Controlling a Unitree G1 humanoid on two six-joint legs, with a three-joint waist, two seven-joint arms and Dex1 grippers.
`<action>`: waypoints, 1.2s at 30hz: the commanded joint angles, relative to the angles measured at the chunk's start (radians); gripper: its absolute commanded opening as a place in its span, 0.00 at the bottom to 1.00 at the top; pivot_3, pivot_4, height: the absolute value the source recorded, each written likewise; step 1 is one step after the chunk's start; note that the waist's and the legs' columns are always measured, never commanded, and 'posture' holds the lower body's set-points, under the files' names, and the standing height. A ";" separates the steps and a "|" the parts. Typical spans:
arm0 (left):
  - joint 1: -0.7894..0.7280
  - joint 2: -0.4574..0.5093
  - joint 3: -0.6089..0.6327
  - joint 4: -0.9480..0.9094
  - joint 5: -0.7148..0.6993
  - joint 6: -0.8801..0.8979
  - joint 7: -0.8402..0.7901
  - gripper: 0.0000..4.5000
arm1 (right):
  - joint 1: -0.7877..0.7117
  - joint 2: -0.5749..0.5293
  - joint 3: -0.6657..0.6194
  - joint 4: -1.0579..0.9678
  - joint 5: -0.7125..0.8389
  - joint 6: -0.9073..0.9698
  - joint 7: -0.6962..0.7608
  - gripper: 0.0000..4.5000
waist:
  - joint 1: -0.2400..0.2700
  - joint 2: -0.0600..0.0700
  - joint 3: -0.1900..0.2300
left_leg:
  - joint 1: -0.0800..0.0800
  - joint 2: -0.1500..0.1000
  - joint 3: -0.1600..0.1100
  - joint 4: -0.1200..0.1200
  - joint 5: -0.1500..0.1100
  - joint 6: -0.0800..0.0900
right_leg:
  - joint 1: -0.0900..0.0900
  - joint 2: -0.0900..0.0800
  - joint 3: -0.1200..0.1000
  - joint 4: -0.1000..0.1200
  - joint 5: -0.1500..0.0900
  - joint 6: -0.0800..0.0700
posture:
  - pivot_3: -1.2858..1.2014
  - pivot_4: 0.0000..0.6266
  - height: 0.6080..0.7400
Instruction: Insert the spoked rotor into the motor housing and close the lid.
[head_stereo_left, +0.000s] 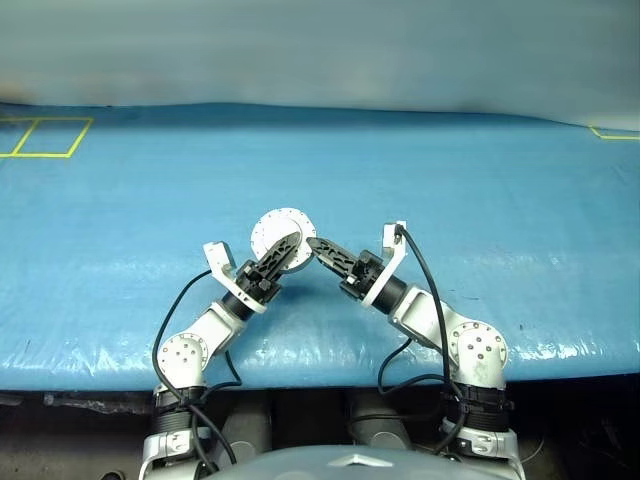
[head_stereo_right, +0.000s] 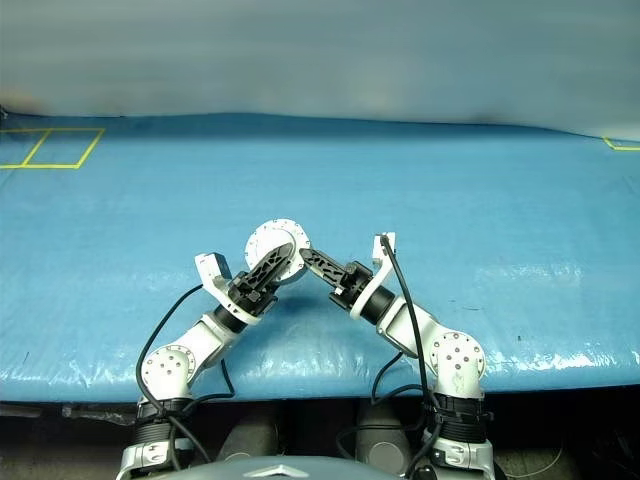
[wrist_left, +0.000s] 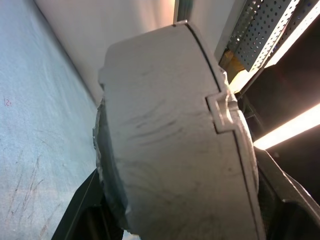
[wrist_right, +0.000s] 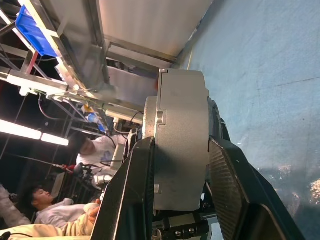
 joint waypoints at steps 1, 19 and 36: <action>-0.014 -0.004 0.028 -0.005 -0.019 -0.009 0.038 0.61 | -0.005 -0.010 0.027 -0.071 0.006 -0.023 0.047 0.28 | 0.000 0.000 0.000 | 0.000 0.000 0.000 0.000 0.000 0.000 | 0.000 0.000 0.000 0.000 0.000 0.000 | 0.52 0.24 1.00; -0.028 -0.042 0.116 0.019 0.093 -0.201 0.209 0.61 | 0.001 -0.039 0.069 -0.040 -0.197 -0.119 0.034 0.92 | 0.002 0.000 0.000 | 0.000 0.000 0.000 0.000 0.000 0.000 | 0.000 0.000 0.000 0.000 0.000 0.000 | 0.52 0.24 1.00; -0.281 0.029 0.316 0.203 0.263 -0.509 0.582 0.61 | 0.053 -0.039 0.038 -0.109 -0.251 -0.175 0.038 0.92 | 0.025 -0.007 0.003 | -0.001 -0.001 0.000 0.001 0.000 0.000 | 0.001 0.000 0.001 -0.001 0.002 0.002 | 0.52 0.24 1.00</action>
